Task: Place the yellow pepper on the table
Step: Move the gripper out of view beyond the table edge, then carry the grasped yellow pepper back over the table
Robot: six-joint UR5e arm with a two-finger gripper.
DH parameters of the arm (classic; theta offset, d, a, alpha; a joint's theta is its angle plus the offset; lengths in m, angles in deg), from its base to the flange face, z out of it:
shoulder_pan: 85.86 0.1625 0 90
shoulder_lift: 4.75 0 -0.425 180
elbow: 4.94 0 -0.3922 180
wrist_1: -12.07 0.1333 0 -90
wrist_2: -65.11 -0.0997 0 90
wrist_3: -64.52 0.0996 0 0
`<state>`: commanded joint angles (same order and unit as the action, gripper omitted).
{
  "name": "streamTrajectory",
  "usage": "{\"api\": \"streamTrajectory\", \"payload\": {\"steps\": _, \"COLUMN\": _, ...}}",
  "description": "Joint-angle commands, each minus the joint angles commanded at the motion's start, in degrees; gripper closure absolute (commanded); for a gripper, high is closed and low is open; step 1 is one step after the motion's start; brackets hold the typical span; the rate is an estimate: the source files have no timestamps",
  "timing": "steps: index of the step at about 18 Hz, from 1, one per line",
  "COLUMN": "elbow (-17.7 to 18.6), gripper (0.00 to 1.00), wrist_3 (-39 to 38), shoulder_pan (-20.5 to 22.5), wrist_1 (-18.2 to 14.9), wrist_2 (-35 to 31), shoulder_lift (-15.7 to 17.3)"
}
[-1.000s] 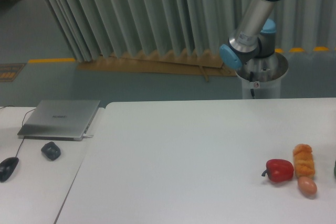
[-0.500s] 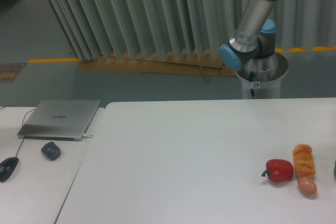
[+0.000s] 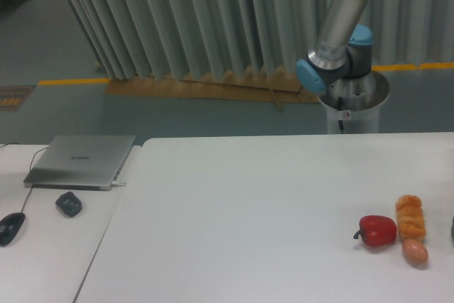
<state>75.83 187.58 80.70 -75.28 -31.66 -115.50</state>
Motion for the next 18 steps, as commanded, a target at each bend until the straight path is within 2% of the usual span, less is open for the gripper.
{"api": "streamTrajectory", "payload": {"steps": 4, "elbow": 0.0, "gripper": 0.64, "wrist_3": -5.0, "shoulder_pan": -2.0, "wrist_1": -5.5, "wrist_2": 0.7, "shoulder_lift": 3.0}}
{"api": "streamTrajectory", "payload": {"steps": 11, "elbow": 0.1, "gripper": 0.64, "wrist_3": -24.1, "shoulder_pan": -10.6, "wrist_1": -6.3, "wrist_2": 4.8, "shoulder_lift": 3.3}}
{"api": "streamTrajectory", "payload": {"steps": 13, "elbow": 0.2, "gripper": 0.64, "wrist_3": -31.0, "shoulder_pan": -12.6, "wrist_1": -5.5, "wrist_2": 9.0, "shoulder_lift": 3.3}}
{"api": "streamTrajectory", "payload": {"steps": 15, "elbow": 0.2, "gripper": 0.64, "wrist_3": -36.6, "shoulder_pan": -13.8, "wrist_1": -1.6, "wrist_2": 12.2, "shoulder_lift": 2.8}}
{"api": "streamTrajectory", "payload": {"steps": 17, "elbow": 0.3, "gripper": 0.67, "wrist_3": -44.7, "shoulder_pan": -16.4, "wrist_1": 1.6, "wrist_2": 12.2, "shoulder_lift": 1.7}}
{"api": "streamTrajectory", "payload": {"steps": 18, "elbow": 0.4, "gripper": 0.67, "wrist_3": -45.8, "shoulder_pan": -16.9, "wrist_1": 3.0, "wrist_2": 12.1, "shoulder_lift": 1.2}}
